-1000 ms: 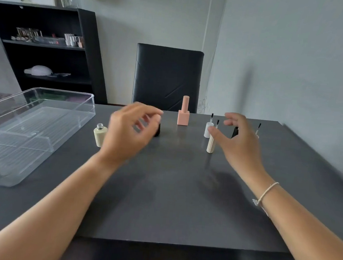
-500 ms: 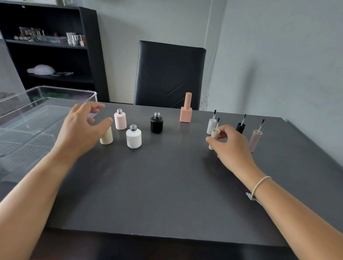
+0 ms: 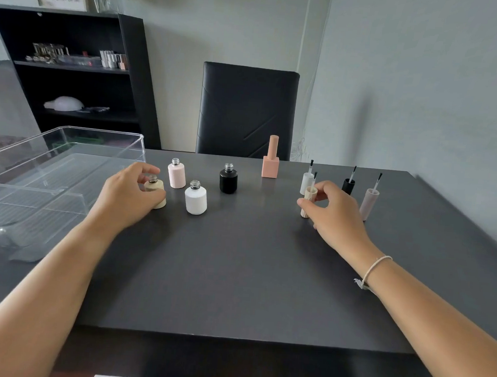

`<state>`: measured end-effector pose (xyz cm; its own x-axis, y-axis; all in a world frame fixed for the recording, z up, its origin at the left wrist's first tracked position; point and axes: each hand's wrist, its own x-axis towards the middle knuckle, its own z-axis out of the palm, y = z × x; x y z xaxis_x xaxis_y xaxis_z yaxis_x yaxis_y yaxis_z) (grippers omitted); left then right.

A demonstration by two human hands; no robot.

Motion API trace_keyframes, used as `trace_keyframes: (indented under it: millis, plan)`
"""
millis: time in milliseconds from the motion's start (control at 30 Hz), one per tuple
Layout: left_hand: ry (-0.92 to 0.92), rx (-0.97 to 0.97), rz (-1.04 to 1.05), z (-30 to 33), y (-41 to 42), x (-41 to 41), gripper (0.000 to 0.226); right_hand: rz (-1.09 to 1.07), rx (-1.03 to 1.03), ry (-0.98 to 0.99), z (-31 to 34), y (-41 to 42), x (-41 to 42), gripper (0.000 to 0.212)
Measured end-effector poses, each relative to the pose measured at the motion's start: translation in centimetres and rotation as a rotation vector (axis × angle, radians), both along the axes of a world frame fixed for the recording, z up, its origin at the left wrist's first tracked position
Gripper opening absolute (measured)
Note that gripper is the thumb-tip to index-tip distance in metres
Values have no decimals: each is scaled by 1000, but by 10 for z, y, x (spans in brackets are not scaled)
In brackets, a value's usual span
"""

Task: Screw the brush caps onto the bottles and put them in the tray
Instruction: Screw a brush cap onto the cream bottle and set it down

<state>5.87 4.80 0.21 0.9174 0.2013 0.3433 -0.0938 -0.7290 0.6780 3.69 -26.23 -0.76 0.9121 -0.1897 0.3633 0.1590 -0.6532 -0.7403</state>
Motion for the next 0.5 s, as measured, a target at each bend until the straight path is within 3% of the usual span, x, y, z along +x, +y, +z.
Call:
trace_keyframes:
  millis: [267,400,500]
  plan:
    - [-80,-104,32,1,-2,1,35,19,-6,-7,1,2,-2,11]
    - [-228,-194,59,9,-9,-5,28,63,30,-56,4,5,-4,9]
    - [-352,-292,-71,18,-24,-13,27,128,60,-101,8,11,-3,8]
